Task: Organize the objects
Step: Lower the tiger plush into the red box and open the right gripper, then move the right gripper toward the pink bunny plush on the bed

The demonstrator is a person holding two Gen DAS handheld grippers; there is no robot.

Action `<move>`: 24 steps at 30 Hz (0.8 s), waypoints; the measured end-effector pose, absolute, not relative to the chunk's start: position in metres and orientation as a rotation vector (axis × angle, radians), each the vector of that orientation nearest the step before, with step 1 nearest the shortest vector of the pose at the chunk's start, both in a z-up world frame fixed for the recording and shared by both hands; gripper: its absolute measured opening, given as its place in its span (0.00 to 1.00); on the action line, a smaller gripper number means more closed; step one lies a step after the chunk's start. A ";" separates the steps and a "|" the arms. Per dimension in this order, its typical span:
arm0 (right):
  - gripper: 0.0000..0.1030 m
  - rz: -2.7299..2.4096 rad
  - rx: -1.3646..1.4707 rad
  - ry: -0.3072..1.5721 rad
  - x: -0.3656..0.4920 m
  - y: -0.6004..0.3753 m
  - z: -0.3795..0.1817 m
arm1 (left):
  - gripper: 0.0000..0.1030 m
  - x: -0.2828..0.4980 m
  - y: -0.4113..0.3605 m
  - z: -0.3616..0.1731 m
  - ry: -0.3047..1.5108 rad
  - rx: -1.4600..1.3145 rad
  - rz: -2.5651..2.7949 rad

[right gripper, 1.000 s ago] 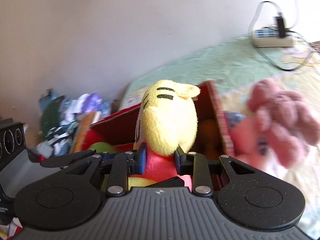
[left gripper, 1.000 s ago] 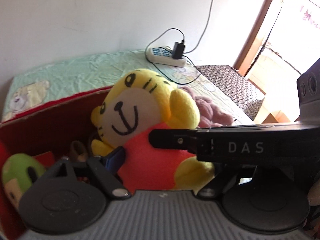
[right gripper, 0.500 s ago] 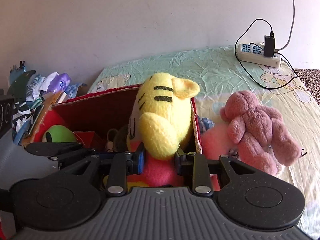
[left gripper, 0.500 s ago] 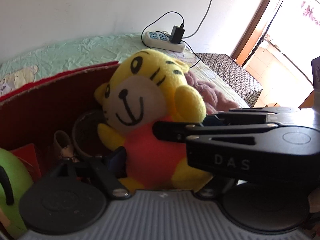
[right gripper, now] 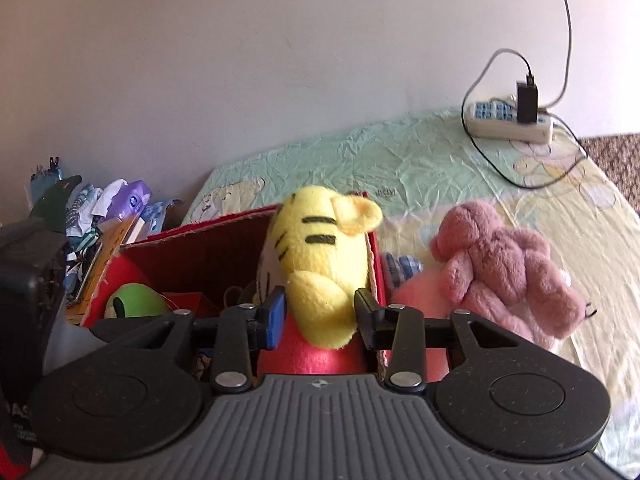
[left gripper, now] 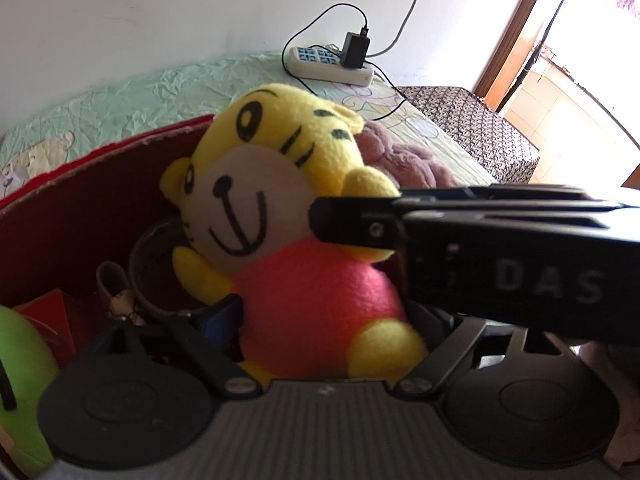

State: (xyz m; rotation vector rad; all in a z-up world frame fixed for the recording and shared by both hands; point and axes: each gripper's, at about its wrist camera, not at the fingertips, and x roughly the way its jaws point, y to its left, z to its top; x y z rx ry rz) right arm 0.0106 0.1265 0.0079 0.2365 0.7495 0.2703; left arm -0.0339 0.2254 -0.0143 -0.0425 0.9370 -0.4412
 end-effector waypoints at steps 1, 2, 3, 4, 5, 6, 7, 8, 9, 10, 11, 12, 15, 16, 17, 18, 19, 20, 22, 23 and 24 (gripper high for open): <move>0.35 0.269 0.259 0.757 0.012 0.125 0.006 | 0.85 -0.034 0.223 -0.015 0.939 -0.029 -0.435; 0.35 0.270 0.282 0.761 0.012 0.123 0.004 | 0.85 -0.034 0.222 -0.014 0.940 -0.022 -0.432; 0.35 0.271 0.300 0.763 0.012 0.121 0.003 | 0.85 -0.034 0.222 -0.015 0.942 -0.020 -0.431; 0.35 0.271 0.312 0.766 0.012 0.119 0.002 | 0.85 -0.035 0.222 -0.014 0.946 -0.018 -0.429; 0.34 0.267 0.321 0.769 0.013 0.118 0.002 | 0.85 -0.035 0.221 -0.014 0.949 -0.015 -0.426; 0.34 0.266 0.332 0.770 0.012 0.117 0.001 | 0.86 -0.035 0.220 -0.014 0.949 -0.011 -0.423; 0.34 0.268 0.340 0.770 0.012 0.116 0.001 | 0.86 -0.035 0.219 -0.014 0.949 -0.007 -0.416; 0.32 0.270 0.345 0.770 0.012 0.115 -0.001 | 0.86 -0.035 0.218 -0.014 0.952 -0.006 -0.409; 0.31 0.269 0.354 0.772 0.011 0.114 -0.002 | 0.86 -0.036 0.218 -0.013 0.955 -0.007 -0.403; 0.31 0.271 0.368 0.775 0.011 0.113 -0.003 | 0.86 -0.037 0.218 -0.012 0.957 -0.006 -0.398; 0.32 0.272 0.392 0.779 0.011 0.111 -0.003 | 0.87 -0.038 0.219 -0.011 0.957 -0.006 -0.393; 0.32 0.274 0.419 0.783 0.010 0.108 -0.003 | 0.88 -0.039 0.220 -0.010 0.955 -0.007 -0.389; 0.32 0.278 0.429 0.784 0.007 0.106 -0.001 | 0.90 -0.044 0.222 -0.007 0.948 -0.010 -0.374; 0.32 0.277 0.428 0.783 0.006 0.106 -0.001 | 0.91 -0.045 0.223 -0.006 0.947 -0.010 -0.368; 0.32 0.275 0.425 0.782 0.005 0.107 -0.001 | 0.91 -0.045 0.224 -0.005 0.947 -0.010 -0.362; 0.32 0.275 0.420 0.782 0.004 0.108 -0.001 | 0.91 -0.046 0.224 -0.004 0.947 -0.010 -0.355; 0.32 0.274 0.415 0.783 0.003 0.108 -0.002 | 0.91 -0.047 0.225 -0.004 0.948 -0.012 -0.348; 0.32 0.274 0.413 0.786 0.003 0.108 -0.002 | 0.91 -0.048 0.225 -0.003 0.949 -0.015 -0.341; 0.32 0.276 0.406 0.785 0.001 0.109 -0.003 | 0.91 -0.050 0.226 -0.003 0.946 -0.019 -0.332; 0.32 0.277 0.397 0.782 0.000 0.110 -0.003 | 0.91 -0.050 0.226 -0.002 0.946 -0.020 -0.328; 0.32 0.277 0.391 0.780 0.000 0.109 -0.003 | 0.91 -0.051 0.227 -0.003 0.946 -0.023 -0.324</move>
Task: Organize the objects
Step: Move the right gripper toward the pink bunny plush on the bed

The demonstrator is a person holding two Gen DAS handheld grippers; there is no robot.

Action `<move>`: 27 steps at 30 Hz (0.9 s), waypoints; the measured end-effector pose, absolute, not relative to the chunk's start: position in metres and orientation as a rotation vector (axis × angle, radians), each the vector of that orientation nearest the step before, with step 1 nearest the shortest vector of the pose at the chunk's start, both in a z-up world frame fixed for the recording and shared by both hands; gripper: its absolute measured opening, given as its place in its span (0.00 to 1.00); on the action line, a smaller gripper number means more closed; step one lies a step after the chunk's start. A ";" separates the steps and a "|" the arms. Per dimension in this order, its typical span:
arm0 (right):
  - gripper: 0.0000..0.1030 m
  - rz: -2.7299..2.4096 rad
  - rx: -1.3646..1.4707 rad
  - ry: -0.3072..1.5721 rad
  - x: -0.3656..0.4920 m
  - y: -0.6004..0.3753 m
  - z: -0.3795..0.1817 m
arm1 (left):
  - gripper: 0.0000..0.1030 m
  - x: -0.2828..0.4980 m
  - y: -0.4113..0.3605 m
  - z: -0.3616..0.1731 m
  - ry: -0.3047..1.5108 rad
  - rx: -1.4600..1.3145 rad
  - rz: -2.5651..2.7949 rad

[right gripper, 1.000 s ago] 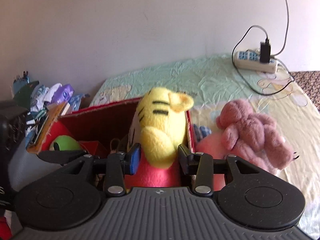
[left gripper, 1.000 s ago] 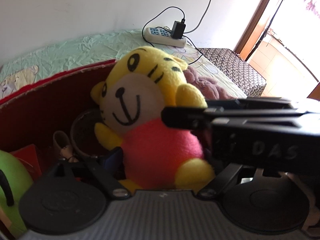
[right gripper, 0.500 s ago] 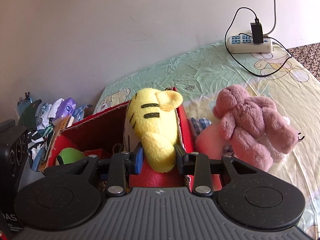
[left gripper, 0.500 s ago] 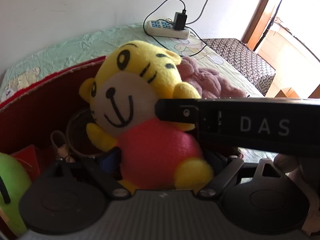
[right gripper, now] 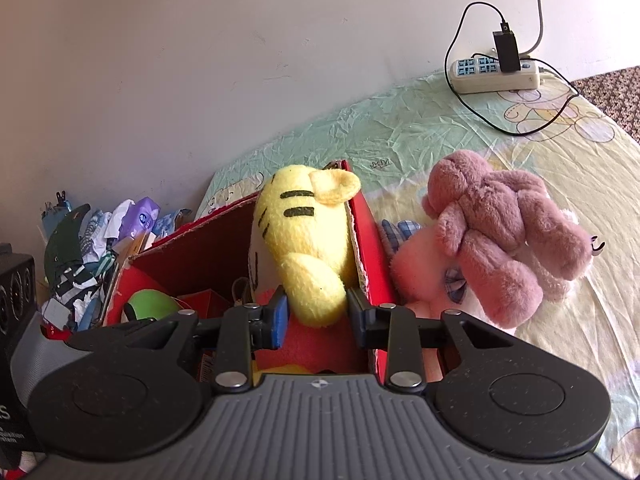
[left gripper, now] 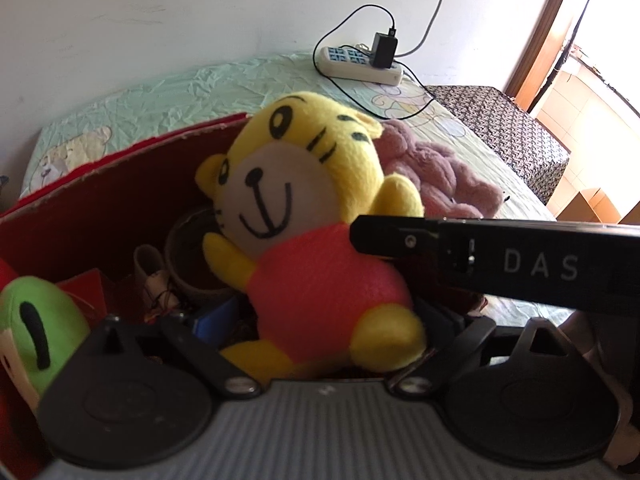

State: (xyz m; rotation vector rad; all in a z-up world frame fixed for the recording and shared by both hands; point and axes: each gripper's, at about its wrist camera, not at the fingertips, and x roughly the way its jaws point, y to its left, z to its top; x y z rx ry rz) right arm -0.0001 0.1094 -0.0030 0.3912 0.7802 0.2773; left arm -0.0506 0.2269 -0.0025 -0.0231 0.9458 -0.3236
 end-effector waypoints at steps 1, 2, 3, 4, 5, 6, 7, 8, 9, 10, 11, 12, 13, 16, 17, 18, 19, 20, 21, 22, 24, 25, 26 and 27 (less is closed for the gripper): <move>0.31 0.277 0.388 0.778 0.000 0.110 -0.003 | 0.91 -0.051 0.227 -0.003 0.947 -0.028 -0.320; 0.31 0.277 0.387 0.776 0.000 0.110 -0.003 | 0.91 -0.051 0.228 -0.003 0.948 -0.034 -0.318; 0.31 0.276 0.383 0.775 0.000 0.110 -0.003 | 0.91 -0.051 0.228 -0.003 0.950 -0.041 -0.316; 0.31 0.278 0.377 0.774 0.000 0.109 -0.004 | 0.91 -0.051 0.229 -0.004 0.951 -0.048 -0.314; 0.31 0.279 0.374 0.771 0.000 0.109 -0.004 | 0.91 -0.052 0.229 -0.004 0.952 -0.053 -0.311; 0.31 0.281 0.377 0.766 -0.001 0.109 -0.004 | 0.91 -0.052 0.229 -0.004 0.952 -0.056 -0.309; 0.30 0.283 0.384 0.761 -0.002 0.108 -0.005 | 0.91 -0.052 0.229 -0.004 0.951 -0.056 -0.306; 0.30 0.286 0.390 0.755 -0.003 0.106 -0.006 | 0.91 -0.053 0.230 -0.004 0.949 -0.057 -0.304; 0.30 0.289 0.394 0.750 -0.003 0.106 -0.006 | 0.91 -0.054 0.230 -0.003 0.946 -0.058 -0.302; 0.29 0.292 0.394 0.746 -0.004 0.105 -0.007 | 0.91 -0.056 0.231 -0.003 0.943 -0.061 -0.302; 0.29 0.294 0.391 0.743 -0.004 0.105 -0.007 | 0.91 -0.057 0.232 -0.002 0.942 -0.062 -0.301; 0.29 0.296 0.386 0.741 -0.005 0.106 -0.007 | 0.91 -0.059 0.234 0.000 0.939 -0.064 -0.301; 0.29 0.298 0.381 0.740 -0.005 0.106 -0.007 | 0.92 -0.062 0.236 0.001 0.933 -0.068 -0.304; 0.29 0.301 0.374 0.738 -0.005 0.107 -0.006 | 0.92 -0.071 0.247 0.007 0.909 -0.087 -0.306; 0.29 0.301 0.375 0.738 -0.005 0.107 -0.007 | 0.92 -0.075 0.251 0.009 0.901 -0.091 -0.306; 0.29 0.302 0.374 0.738 -0.005 0.107 -0.007 | 0.92 -0.078 0.255 0.011 0.891 -0.094 -0.305; 0.29 0.303 0.372 0.738 -0.005 0.107 -0.007 | 0.92 -0.082 0.259 0.013 0.880 -0.097 -0.301; 0.28 0.302 0.367 0.737 -0.005 0.107 -0.007 | 0.92 -0.085 0.263 0.015 0.870 -0.098 -0.294; 0.28 0.304 0.361 0.737 -0.005 0.107 -0.007 | 0.92 -0.087 0.267 0.016 0.863 -0.096 -0.283; 0.26 0.303 0.358 0.737 -0.005 0.107 -0.007 | 0.92 -0.088 0.270 0.017 0.858 -0.094 -0.270; 0.24 0.293 0.340 0.737 -0.005 0.109 -0.006 | 0.92 -0.087 0.276 0.017 0.861 -0.092 -0.235; 0.22 0.289 0.333 0.736 -0.006 0.110 -0.006 | 0.92 -0.085 0.278 0.016 0.868 -0.090 -0.220; 0.22 0.284 0.333 0.733 -0.006 0.109 -0.005 | 0.92 -0.083 0.280 0.014 0.876 -0.089 -0.205; 0.21 0.280 0.333 0.727 -0.006 0.109 -0.004 | 0.92 -0.080 0.282 0.011 0.892 -0.088 -0.187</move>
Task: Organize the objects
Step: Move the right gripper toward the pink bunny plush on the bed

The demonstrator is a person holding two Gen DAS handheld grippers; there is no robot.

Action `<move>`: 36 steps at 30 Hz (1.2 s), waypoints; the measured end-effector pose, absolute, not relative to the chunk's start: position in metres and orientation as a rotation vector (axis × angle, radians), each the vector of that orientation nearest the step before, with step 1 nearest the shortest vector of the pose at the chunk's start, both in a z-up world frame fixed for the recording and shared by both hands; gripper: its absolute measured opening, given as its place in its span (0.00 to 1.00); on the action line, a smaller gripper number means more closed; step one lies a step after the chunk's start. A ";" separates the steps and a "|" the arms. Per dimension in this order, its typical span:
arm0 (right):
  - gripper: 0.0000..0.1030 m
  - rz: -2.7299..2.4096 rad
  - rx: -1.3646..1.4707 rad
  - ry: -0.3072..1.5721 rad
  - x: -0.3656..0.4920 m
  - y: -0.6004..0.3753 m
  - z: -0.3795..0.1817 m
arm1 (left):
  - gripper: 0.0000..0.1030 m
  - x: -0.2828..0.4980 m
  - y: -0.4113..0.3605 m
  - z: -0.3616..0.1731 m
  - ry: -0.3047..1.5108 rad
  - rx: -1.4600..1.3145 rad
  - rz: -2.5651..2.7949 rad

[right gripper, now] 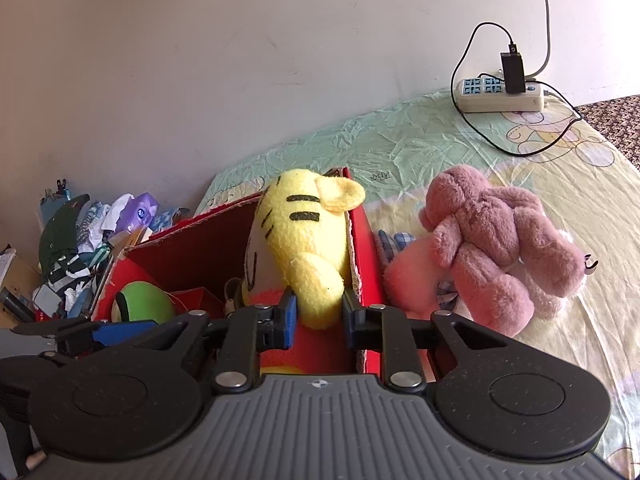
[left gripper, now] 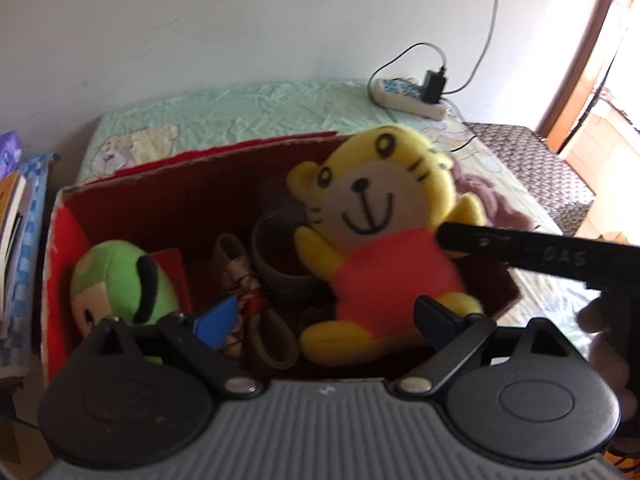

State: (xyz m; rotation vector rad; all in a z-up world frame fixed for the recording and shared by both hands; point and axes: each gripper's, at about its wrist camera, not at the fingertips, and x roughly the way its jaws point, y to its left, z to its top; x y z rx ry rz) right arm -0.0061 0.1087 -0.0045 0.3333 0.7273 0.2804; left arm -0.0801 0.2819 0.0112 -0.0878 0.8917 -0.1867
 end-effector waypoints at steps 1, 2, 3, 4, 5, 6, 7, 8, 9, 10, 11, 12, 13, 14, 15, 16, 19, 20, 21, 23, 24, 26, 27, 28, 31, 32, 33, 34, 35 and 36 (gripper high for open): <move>0.21 0.279 0.332 0.720 -0.006 0.108 -0.004 | 0.92 -0.077 0.284 0.007 0.912 -0.085 -0.172; 0.21 0.280 0.331 0.708 -0.006 0.107 -0.002 | 0.91 -0.073 0.285 0.003 0.933 -0.082 -0.161; 0.20 0.279 0.326 0.691 -0.007 0.107 0.001 | 0.91 -0.070 0.285 0.000 0.950 -0.076 -0.153; 0.21 0.275 0.318 0.675 -0.007 0.106 0.004 | 0.91 -0.068 0.284 -0.003 0.962 -0.069 -0.147; 0.21 0.271 0.301 0.664 -0.007 0.107 0.007 | 0.91 -0.067 0.282 -0.004 0.967 -0.066 -0.144; 0.21 0.270 0.278 0.668 -0.005 0.108 0.008 | 0.91 -0.066 0.280 -0.006 0.970 -0.066 -0.146; 0.21 0.267 0.260 0.680 -0.003 0.110 0.007 | 0.91 -0.064 0.278 -0.007 0.976 -0.066 -0.145; 0.22 0.268 0.247 0.680 -0.003 0.111 0.005 | 0.91 -0.062 0.275 -0.009 0.985 -0.061 -0.144; 0.22 0.269 0.235 0.673 -0.004 0.112 0.005 | 0.91 -0.060 0.272 -0.010 0.991 -0.051 -0.142; 0.24 0.269 0.227 0.669 -0.005 0.113 0.005 | 0.91 -0.059 0.269 -0.012 0.995 -0.038 -0.139; 0.26 0.272 0.222 0.666 -0.006 0.114 0.005 | 0.91 -0.058 0.267 -0.013 1.000 -0.029 -0.132; 0.26 0.273 0.215 0.663 -0.007 0.114 0.005 | 0.91 -0.057 0.266 -0.014 1.006 -0.029 -0.128; 0.27 0.271 0.209 0.661 -0.008 0.115 0.005 | 0.91 -0.056 0.266 -0.015 1.013 -0.032 -0.128; 0.29 0.272 0.211 0.659 -0.008 0.114 0.005 | 0.91 -0.054 0.265 -0.015 1.021 -0.032 -0.126; 0.29 0.272 0.221 0.656 -0.009 0.113 0.006 | 0.91 -0.053 0.265 -0.017 1.028 -0.029 -0.121; 0.29 0.274 0.235 0.651 -0.011 0.112 0.007 | 0.91 -0.053 0.263 -0.018 1.033 -0.027 -0.115; 0.30 0.282 0.267 0.634 -0.016 0.108 0.009 | 0.91 -0.053 0.263 -0.019 1.035 -0.034 -0.114; 0.30 0.284 0.272 0.632 -0.017 0.108 0.009 | 0.91 -0.053 0.263 -0.020 1.035 -0.035 -0.112; 0.30 0.290 0.276 0.630 -0.019 0.108 0.009 | 0.91 -0.053 0.264 -0.020 1.036 -0.036 -0.111; 0.30 0.295 0.275 0.631 -0.021 0.109 0.009 | 0.91 -0.054 0.264 -0.020 1.037 -0.034 -0.106; 0.30 0.296 0.271 0.632 -0.022 0.109 0.009 | 0.91 -0.053 0.262 -0.019 1.033 -0.027 -0.101; 0.31 0.294 0.264 0.638 -0.023 0.111 0.008 | 0.91 -0.055 0.261 -0.017 1.026 -0.013 -0.089; 0.31 0.294 0.261 0.643 -0.024 0.111 0.007 | 0.91 -0.056 0.260 -0.016 1.024 -0.008 -0.083; 0.31 0.295 0.256 0.648 -0.024 0.111 0.006 | 0.91 -0.057 0.259 -0.014 1.021 -0.004 -0.079; 0.30 0.286 0.250 0.668 -0.025 0.111 0.002 | 0.91 -0.061 0.258 -0.010 1.007 0.005 -0.071; 0.30 0.288 0.257 0.669 -0.026 0.110 0.002 | 0.91 -0.063 0.257 -0.008 1.003 0.011 -0.067; 0.30 0.288 0.265 0.668 -0.028 0.110 0.001 | 0.91 -0.065 0.256 -0.007 0.997 0.020 -0.059; 0.30 0.289 0.267 0.668 -0.029 0.110 0.002 | 0.91 -0.066 0.255 -0.005 0.991 0.030 -0.052; 0.30 0.289 0.266 0.667 -0.030 0.110 0.002 | 0.91 -0.068 0.254 -0.004 0.986 0.038 -0.045; 0.30 0.289 0.265 0.665 -0.031 0.110 0.002 | 0.92 -0.069 0.253 -0.002 0.984 0.041 -0.042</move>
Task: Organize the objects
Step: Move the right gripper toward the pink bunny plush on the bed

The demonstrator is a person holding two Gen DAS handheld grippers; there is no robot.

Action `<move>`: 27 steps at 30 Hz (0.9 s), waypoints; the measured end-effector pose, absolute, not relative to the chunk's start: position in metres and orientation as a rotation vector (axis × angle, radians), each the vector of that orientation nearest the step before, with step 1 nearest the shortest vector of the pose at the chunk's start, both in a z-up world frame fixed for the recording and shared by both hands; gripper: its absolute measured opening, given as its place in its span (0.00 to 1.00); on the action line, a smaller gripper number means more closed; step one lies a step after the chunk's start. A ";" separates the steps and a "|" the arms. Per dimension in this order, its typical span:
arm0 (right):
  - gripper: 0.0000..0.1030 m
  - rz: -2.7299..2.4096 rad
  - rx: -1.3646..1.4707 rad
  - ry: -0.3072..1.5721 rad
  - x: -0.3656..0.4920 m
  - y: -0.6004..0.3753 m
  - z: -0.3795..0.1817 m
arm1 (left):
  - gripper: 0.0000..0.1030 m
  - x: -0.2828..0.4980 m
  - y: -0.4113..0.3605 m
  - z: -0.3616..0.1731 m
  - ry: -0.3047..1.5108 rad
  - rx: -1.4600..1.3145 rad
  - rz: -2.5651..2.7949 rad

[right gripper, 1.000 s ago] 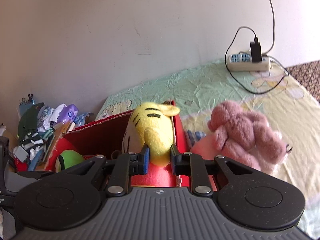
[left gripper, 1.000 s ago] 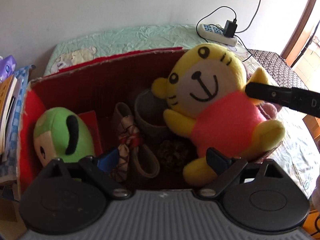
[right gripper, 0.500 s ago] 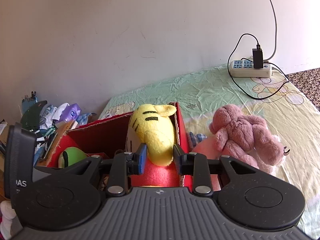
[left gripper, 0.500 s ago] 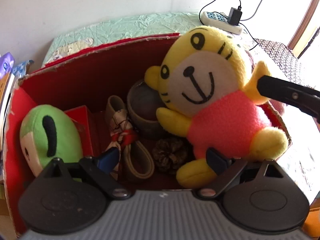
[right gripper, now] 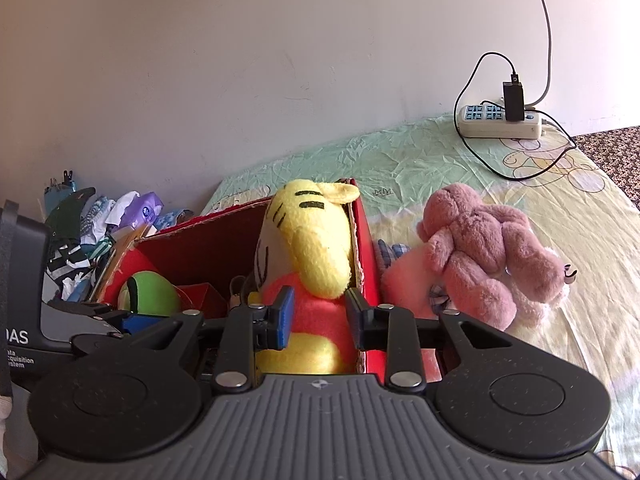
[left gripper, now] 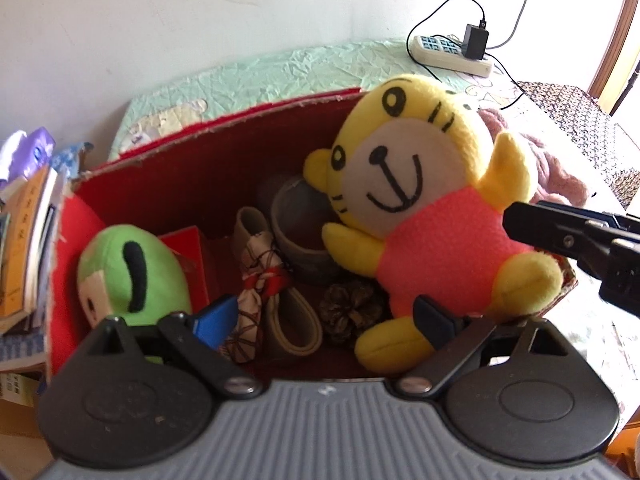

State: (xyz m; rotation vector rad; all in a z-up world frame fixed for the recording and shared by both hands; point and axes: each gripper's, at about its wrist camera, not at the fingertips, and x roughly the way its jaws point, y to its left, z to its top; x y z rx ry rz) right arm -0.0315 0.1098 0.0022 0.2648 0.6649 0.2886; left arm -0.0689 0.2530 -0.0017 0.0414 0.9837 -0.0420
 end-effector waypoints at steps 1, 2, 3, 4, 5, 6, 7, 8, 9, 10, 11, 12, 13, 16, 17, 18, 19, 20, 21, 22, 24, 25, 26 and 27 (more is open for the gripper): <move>0.30 0.289 0.265 0.662 -0.033 0.110 0.003 | 0.92 -0.070 0.253 0.001 0.981 0.040 -0.041; 0.30 0.291 0.267 0.660 -0.034 0.109 0.003 | 0.92 -0.071 0.252 0.003 0.978 0.040 -0.039; 0.30 0.294 0.272 0.658 -0.035 0.109 0.004 | 0.92 -0.072 0.251 0.005 0.972 0.042 -0.037; 0.30 0.296 0.278 0.655 -0.037 0.108 0.004 | 0.92 -0.074 0.250 0.008 0.965 0.045 -0.033; 0.30 0.299 0.285 0.654 -0.038 0.107 0.005 | 0.92 -0.076 0.249 0.011 0.959 0.050 -0.027; 0.30 0.302 0.293 0.652 -0.039 0.105 0.006 | 0.92 -0.078 0.248 0.013 0.954 0.057 -0.021; 0.30 0.305 0.300 0.650 -0.040 0.104 0.007 | 0.92 -0.079 0.246 0.016 0.951 0.064 -0.014; 0.30 0.310 0.305 0.646 -0.042 0.102 0.008 | 0.92 -0.080 0.244 0.018 0.949 0.072 -0.007; 0.30 0.317 0.309 0.641 -0.044 0.101 0.009 | 0.92 -0.082 0.243 0.019 0.947 0.079 0.001; 0.30 0.325 0.313 0.637 -0.045 0.099 0.010 | 0.92 -0.083 0.242 0.021 0.944 0.083 0.011; 0.30 0.335 0.317 0.638 -0.046 0.098 0.011 | 0.92 -0.083 0.240 0.023 0.944 0.084 0.019; 0.30 0.346 0.323 0.639 -0.046 0.096 0.011 | 0.92 -0.084 0.239 0.026 0.943 0.083 0.024; 0.30 0.359 0.326 0.640 -0.046 0.094 0.012 | 0.92 -0.086 0.237 0.028 0.938 0.082 0.030; 0.31 0.404 0.333 0.650 -0.045 0.088 0.013 | 0.92 -0.090 0.230 0.036 0.923 0.092 0.065; 0.31 0.419 0.334 0.653 -0.045 0.086 0.013 | 0.92 -0.093 0.227 0.039 0.919 0.094 0.077; 0.31 0.432 0.331 0.657 -0.044 0.084 0.013 | 0.92 -0.094 0.224 0.041 0.916 0.094 0.086; 0.32 0.443 0.330 0.661 -0.044 0.081 0.013 | 0.92 -0.095 0.221 0.043 0.914 0.094 0.096; 0.32 0.456 0.332 0.667 -0.043 0.078 0.012 | 0.92 -0.096 0.218 0.045 0.912 0.095 0.108; 0.32 0.470 0.337 0.674 -0.042 0.074 0.012 | 0.92 -0.096 0.215 0.047 0.911 0.093 0.119; 0.32 0.483 0.341 0.681 -0.041 0.070 0.011 | 0.92 -0.097 0.212 0.049 0.911 0.087 0.130; 0.33 0.506 0.341 0.688 -0.040 0.063 0.011 | 0.92 -0.099 0.205 0.050 0.914 0.073 0.141; 0.33 0.515 0.341 0.692 -0.039 0.059 0.011 | 0.92 -0.100 0.200 0.051 0.915 0.072 0.149; 0.34 0.527 0.342 0.698 -0.038 0.055 0.011 | 0.92 -0.101 0.196 0.051 0.914 0.072 0.156; 0.34 0.539 0.344 0.704 -0.038 0.051 0.011 | 0.92 -0.102 0.191 0.051 0.914 0.070 0.161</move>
